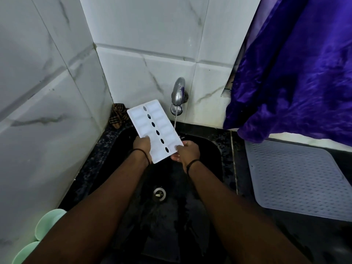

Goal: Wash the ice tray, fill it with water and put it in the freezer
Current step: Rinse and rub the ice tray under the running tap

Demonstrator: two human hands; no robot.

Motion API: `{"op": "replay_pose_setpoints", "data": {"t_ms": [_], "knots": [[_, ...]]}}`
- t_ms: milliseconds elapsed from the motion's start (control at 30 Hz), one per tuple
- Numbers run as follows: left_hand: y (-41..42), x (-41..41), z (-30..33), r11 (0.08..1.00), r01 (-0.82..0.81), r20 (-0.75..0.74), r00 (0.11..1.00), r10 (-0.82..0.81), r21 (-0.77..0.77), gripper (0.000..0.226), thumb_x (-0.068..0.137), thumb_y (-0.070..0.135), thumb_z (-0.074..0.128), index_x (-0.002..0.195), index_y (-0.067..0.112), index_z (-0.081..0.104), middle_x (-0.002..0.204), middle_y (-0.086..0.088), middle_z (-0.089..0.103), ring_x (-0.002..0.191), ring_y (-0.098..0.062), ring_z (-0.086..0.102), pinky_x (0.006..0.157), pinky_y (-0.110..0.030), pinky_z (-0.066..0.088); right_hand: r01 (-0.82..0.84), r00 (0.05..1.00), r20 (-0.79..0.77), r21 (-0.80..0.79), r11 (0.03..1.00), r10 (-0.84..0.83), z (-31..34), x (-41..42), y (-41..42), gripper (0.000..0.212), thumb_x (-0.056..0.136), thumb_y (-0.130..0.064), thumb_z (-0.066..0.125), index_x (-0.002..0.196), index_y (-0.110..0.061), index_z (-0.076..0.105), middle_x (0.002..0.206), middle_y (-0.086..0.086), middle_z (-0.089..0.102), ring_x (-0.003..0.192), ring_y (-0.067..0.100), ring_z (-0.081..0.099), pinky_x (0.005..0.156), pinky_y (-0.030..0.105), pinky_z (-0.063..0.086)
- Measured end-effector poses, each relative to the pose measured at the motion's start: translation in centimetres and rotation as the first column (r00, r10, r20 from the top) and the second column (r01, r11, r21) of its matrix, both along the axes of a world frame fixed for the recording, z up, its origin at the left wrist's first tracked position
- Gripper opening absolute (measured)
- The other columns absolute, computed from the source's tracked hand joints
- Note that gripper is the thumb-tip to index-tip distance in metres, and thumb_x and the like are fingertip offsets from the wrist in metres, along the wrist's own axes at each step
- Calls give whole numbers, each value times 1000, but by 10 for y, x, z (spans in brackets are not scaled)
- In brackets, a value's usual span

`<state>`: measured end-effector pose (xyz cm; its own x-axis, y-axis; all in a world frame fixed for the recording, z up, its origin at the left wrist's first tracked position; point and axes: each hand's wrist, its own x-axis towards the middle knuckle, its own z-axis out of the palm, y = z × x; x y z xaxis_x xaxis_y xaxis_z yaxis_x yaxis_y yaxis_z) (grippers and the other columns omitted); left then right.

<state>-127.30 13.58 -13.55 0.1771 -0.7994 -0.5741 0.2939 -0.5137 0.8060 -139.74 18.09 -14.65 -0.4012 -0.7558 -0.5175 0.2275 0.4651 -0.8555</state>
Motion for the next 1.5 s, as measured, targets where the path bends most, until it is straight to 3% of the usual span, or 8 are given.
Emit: {"op": "replay_pose_setpoints", "data": {"t_ms": [100, 333, 600, 733, 933, 1133, 1300, 1500], "knots": [[0, -7, 4, 993, -96, 95, 990, 102, -73, 34, 100, 8, 42, 133, 3, 47, 133, -19, 53, 117, -40, 53, 97, -50, 45, 28, 1000, -5, -26, 999, -29, 4, 4, -6, 14, 91, 2, 48, 87, -7, 58, 100, 20, 66, 75, 30, 66, 53, 32, 55], [-10, -16, 8, 973, -163, 109, 977, 182, -165, 33, 93, -2, 39, 122, 0, 54, 125, -22, 58, 107, -38, 59, 91, -45, 49, -32, 995, -98, -43, 999, 28, 15, -3, -22, 20, 91, -3, 50, 74, -11, 56, 77, 17, 66, 49, 23, 62, 43, 28, 52], [-15, -3, 1, 945, -236, 112, 957, 266, -227, 34, 92, -2, 39, 123, 0, 53, 125, -21, 58, 111, -37, 58, 96, -46, 48, -174, 976, 124, -61, 983, 180, 19, 3, -28, 20, 85, -1, 71, 89, -12, 54, 79, 6, 64, 58, 13, 58, 52, 22, 55], [-12, 1, -2, 950, -167, 188, 957, 221, -265, 31, 93, 0, 41, 121, -2, 53, 124, -20, 58, 108, -34, 58, 86, -34, 47, -206, 966, 161, -8, 979, 204, 18, 4, -26, 20, 87, 8, 65, 96, -7, 54, 95, 13, 65, 66, 17, 63, 51, 22, 57], [-5, -2, -4, 953, -35, 311, 941, 133, -302, 27, 94, 5, 43, 117, 2, 56, 121, -17, 61, 107, -33, 59, 94, -39, 49, -318, 935, 182, 49, 947, 305, 27, -6, -20, 28, 90, 16, 45, 111, 1, 56, 103, 14, 64, 74, 22, 65, 48, 27, 59], [-7, -7, 4, 952, -2, 356, 927, 117, -307, 31, 93, 5, 41, 120, 2, 55, 124, -18, 60, 111, -34, 57, 98, -43, 46, -306, 943, -120, 53, 950, 311, 23, -8, -16, 22, 91, -3, 33, 95, -4, 55, 92, 24, 65, 56, 28, 65, 42, 30, 54], [-14, 5, 4, 959, 118, 385, 923, -10, -259, 34, 92, 3, 39, 122, 2, 55, 123, -18, 60, 109, -34, 58, 95, -40, 48, -536, 605, -599, 179, 825, 524, 15, -22, -13, 27, 95, -19, 47, 83, 0, 62, 72, 15, 69, 52, 27, 65, 58, 42, 58], [-19, 18, 9, 949, 160, 311, 948, -71, -270, 35, 92, 0, 39, 122, 4, 56, 117, -14, 61, 97, -29, 60, 82, -35, 50, -633, 157, -818, 347, 692, 554, 34, -26, -25, 40, 88, -48, 63, 68, -13, 59, 77, 10, 73, 78, 29, 69, 73, 37, 55]]}}
